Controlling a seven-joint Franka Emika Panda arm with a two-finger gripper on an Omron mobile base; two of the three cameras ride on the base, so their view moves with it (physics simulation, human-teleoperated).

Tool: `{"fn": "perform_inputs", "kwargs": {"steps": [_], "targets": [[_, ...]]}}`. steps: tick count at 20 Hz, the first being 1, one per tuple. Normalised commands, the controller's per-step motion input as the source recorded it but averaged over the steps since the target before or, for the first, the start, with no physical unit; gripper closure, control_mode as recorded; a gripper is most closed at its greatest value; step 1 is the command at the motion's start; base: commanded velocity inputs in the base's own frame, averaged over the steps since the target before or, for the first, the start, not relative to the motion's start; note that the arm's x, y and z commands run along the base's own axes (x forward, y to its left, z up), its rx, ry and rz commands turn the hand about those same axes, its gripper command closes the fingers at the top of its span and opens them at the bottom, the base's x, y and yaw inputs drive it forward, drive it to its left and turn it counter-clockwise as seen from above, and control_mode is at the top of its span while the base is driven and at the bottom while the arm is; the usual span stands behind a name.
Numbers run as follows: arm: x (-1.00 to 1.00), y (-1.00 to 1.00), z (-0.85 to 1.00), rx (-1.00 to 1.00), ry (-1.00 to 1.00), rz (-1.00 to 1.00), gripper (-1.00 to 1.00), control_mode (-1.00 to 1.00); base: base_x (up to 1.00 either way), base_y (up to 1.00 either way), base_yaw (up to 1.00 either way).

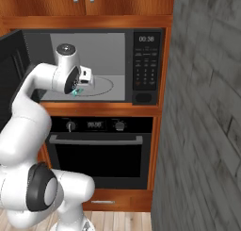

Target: Pick the mug from the counter and place it inside the microwave. Then close the microwave.

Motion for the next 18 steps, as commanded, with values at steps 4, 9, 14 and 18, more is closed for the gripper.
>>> {"fn": "perform_inputs", "kwargs": {"steps": [4,9,14,18], "targets": [[0.01,0.08,-0.41,0.00,0.00,0.00,1.00,-1.00,0.00,0.00,0.00],[0.12,0.03,-0.16,0.00,0.00,0.00,1.00,-1.00,0.00,0.00,0.00],[0.40,0.01,0.00,0.00,0.00,0.00,1.00,-1.00,0.00,0.00,0.00],[0.53,0.00,0.00,0.00,0.00,0.00,1.00,-1.00,0.00,0.00,0.00]]}}
